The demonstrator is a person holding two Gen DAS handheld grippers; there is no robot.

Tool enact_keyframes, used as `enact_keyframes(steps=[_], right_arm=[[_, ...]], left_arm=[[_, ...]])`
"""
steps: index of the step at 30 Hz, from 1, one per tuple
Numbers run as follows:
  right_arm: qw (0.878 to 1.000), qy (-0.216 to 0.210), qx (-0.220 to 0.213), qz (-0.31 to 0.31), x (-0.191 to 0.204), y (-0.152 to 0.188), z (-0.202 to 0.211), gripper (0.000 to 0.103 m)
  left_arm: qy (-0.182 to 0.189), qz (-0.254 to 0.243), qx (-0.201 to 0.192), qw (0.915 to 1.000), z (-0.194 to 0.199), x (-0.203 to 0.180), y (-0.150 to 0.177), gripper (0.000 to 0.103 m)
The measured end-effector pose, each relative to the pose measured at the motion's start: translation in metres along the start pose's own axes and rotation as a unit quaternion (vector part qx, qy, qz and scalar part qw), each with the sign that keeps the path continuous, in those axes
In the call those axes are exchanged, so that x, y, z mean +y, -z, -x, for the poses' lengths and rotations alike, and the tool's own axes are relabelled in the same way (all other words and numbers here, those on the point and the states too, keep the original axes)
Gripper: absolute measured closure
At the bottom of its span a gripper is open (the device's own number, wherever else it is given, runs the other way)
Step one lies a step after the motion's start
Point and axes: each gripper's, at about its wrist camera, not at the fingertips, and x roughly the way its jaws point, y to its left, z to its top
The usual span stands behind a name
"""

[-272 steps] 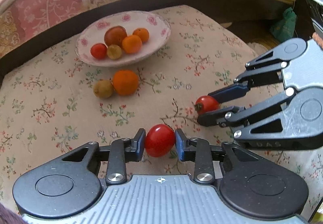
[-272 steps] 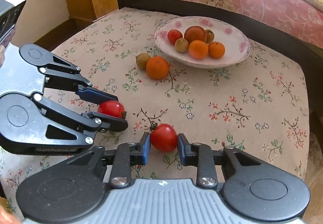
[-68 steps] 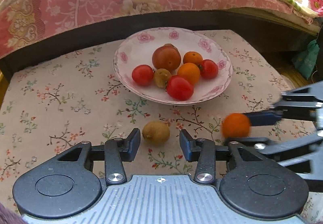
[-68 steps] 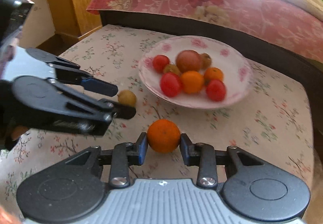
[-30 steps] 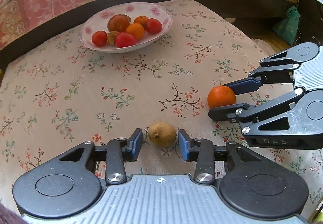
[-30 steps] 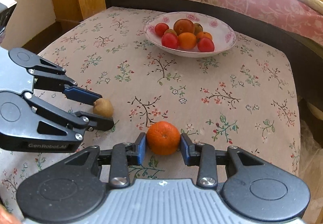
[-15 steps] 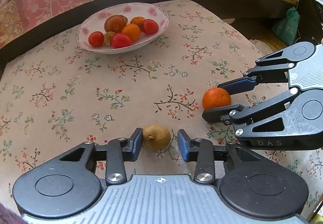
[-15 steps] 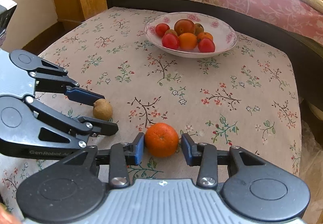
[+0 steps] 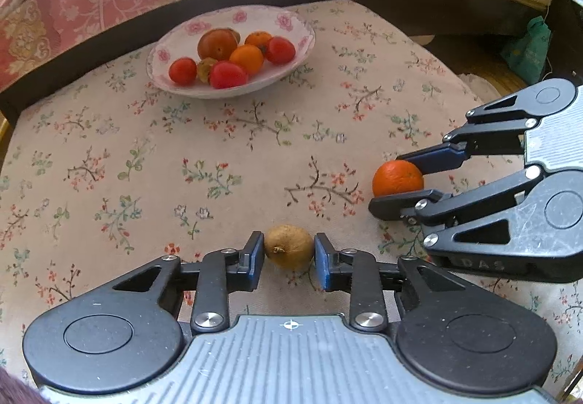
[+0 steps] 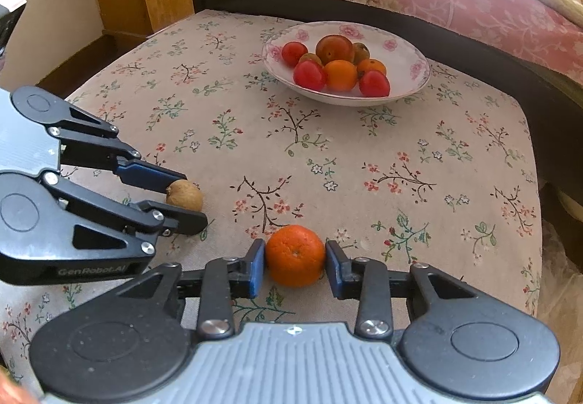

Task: Organize fruits
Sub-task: 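Lift the brown fruit and orange and carry them toward the plate, then lower the brown fruit and orange over the plate with both tools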

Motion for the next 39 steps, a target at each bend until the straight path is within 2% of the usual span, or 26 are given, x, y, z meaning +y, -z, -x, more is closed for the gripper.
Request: enact_keyframes(steps=[6,28,39], right_arm=[[1.000,0.004,-0.016,-0.008,-0.002,-0.009,0.006,0.065],[0.998,0.022,-0.044,-0.035,-0.015,-0.038,0.002,0.065],[0.996,0.037,-0.066,-0.045,-0.023,-0.059,0.004,0.065]], left_arm=[[-0.005,0.005,-0.020,0.9998,0.005,0.000,-0.014,0.066],[-0.029,0.021,-0.050,0.9981,0.006,0.016,-0.042,0.067],[-0.046,0.023,-0.072,0.9961,0.005,0.023,-0.067,0.067]])
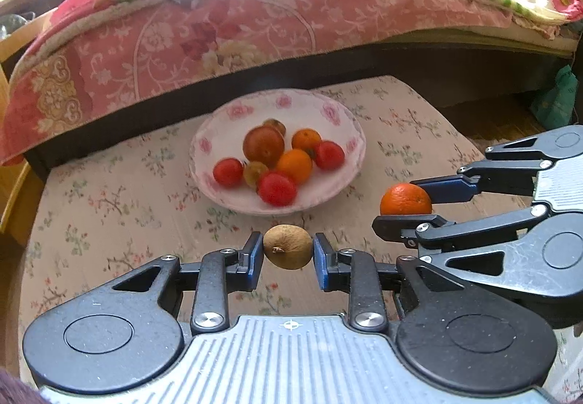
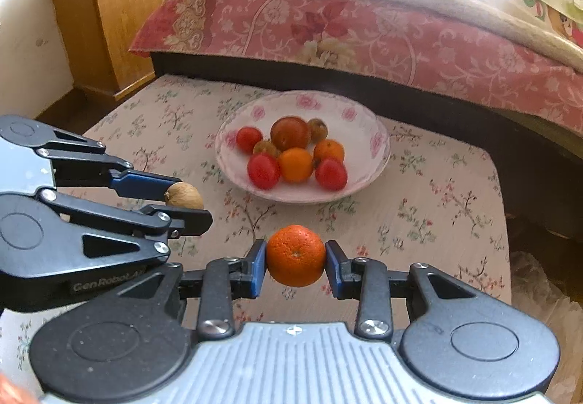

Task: Organize fruits
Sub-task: 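Lower the brown fruit and orange over the plate with both tools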

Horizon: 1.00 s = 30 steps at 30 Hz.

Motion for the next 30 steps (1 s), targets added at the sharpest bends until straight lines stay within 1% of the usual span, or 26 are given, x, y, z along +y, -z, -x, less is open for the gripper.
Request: enact_keyframes(steps=[4,11,22,30], right_arm=[[1.000,-0.002,-0.012,-0.001,-0.002,-0.012,-0.002,0.065],[1.000,0.008,-0.026,-0.001,-0.012,-0.032,-0.013,0.065],[0.999,0.015,-0.034,-0.004,-0.031,-0.062,-0.049,0.065],[0.999,0.017,-0.036,0.000,-0.041,-0.071,-0.073,0.065]], left_arm=[[-0.004,0.010,-0.008,0.9999,-0.004,0.007,-0.011,0.067],[-0.008,0.009,-0.019,0.9997,-0.018,0.013,-0.033,0.067],[-0.025,0.014,-0.027,0.9992,-0.053,0.025,-0.063,0.067],[-0.034,0.006,-0.026,0.9991,-0.075,0.028,-0.073,0.067]])
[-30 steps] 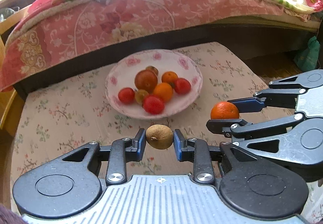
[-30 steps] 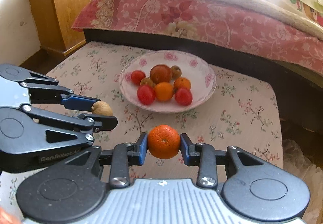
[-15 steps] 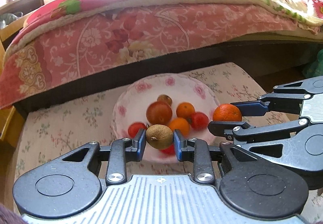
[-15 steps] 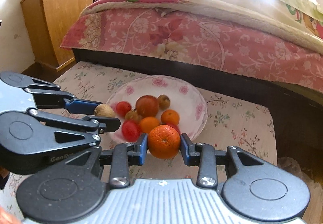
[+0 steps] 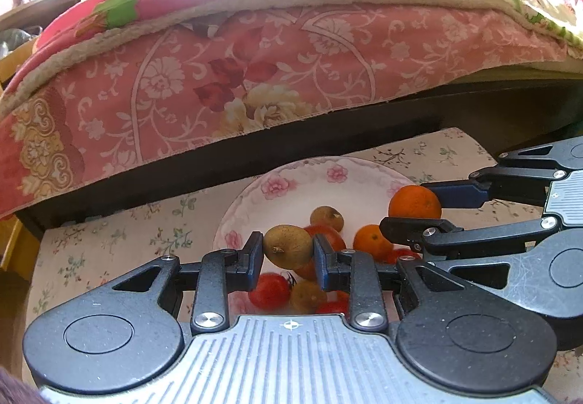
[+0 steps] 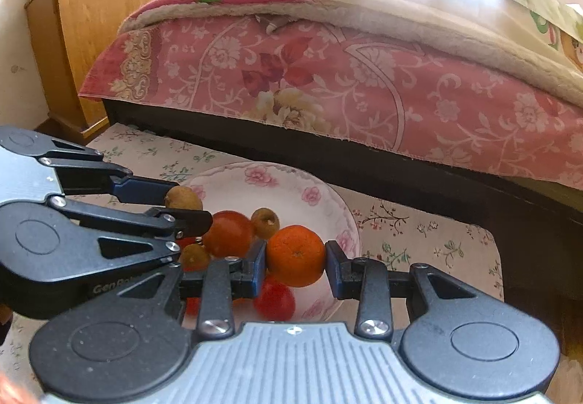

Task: Organize fruits
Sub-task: 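Lower the brown fruit and orange over the plate with both tools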

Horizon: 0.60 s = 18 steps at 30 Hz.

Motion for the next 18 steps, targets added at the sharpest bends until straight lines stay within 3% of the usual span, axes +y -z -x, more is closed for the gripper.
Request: enact_keyframes(steps=[12,18], right_arm=[[1.000,-0.014,-0.013,-0.003,-0.007,-0.005,-0.024,0.065],[1.000,-0.009,-0.009,-0.004,-0.010,-0.006,-0.033,0.064]], left_arm=[[-0.020,-0.008,-0.015,0.9997,-0.016,0.008,-0.005,0.067],[-0.009,-0.010,-0.022,0.9997,-0.020,0.009,-0.006,0.066]])
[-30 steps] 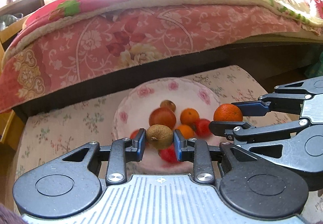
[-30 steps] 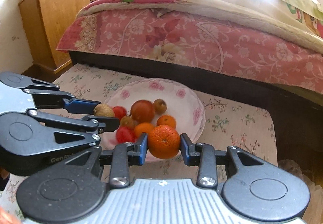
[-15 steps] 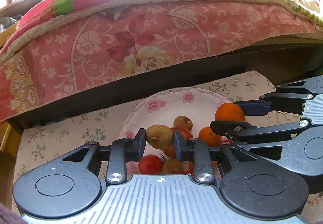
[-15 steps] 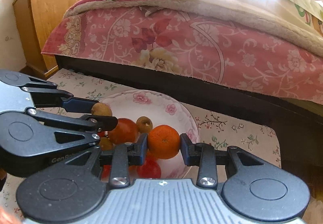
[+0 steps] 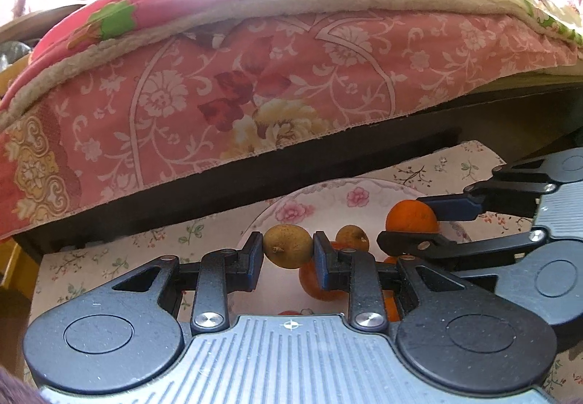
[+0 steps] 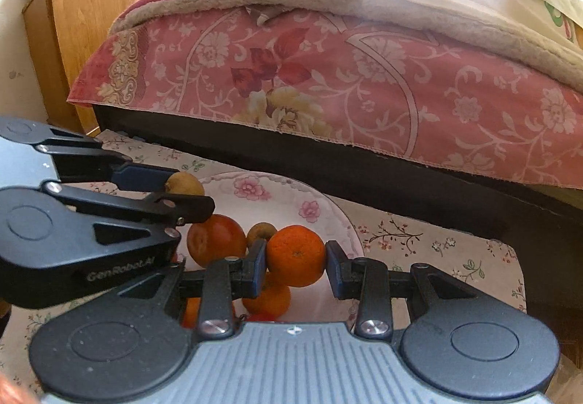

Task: Organize fruits
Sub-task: 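Lower the brown fruit and orange over the plate with both tools, then open both tools to release the fruits into the plate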

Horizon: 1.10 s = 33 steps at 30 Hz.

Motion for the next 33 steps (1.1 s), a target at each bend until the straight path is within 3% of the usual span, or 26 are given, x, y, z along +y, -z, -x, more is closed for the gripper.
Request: enact_keyframes(steps=[10,12,22,28,33], right_arm=[[1.000,0.001,0.004,-0.005,-0.005,0.002,-0.007,0.064],[1.000,-0.001,0.004,-0.004,-0.005,0.003,-0.007,0.064],[1.000,0.001,-0.009,-0.004,-0.003,0.003,0.006,0.061],[1.000,0.011,-0.006,-0.016,-0.008,0.006,0.022,0.061],[0.999,0.011,-0.008,-0.029,-0.005,0.007,0.039,0.061]], left_arm=[[0.003,-0.002,-0.005,1.0000,-0.004,0.002,0.001,0.054],[0.007,0.003,-0.007,0.9999,-0.003,0.003,0.001,0.044],[-0.009,0.010,-0.012,0.9998,0.008,0.005,0.003,0.041],[-0.020,0.017,-0.009,0.9996,0.023,0.006,0.005,0.033],[-0.026,0.035,-0.006,0.9990,0.041,0.001,0.007,0.020]])
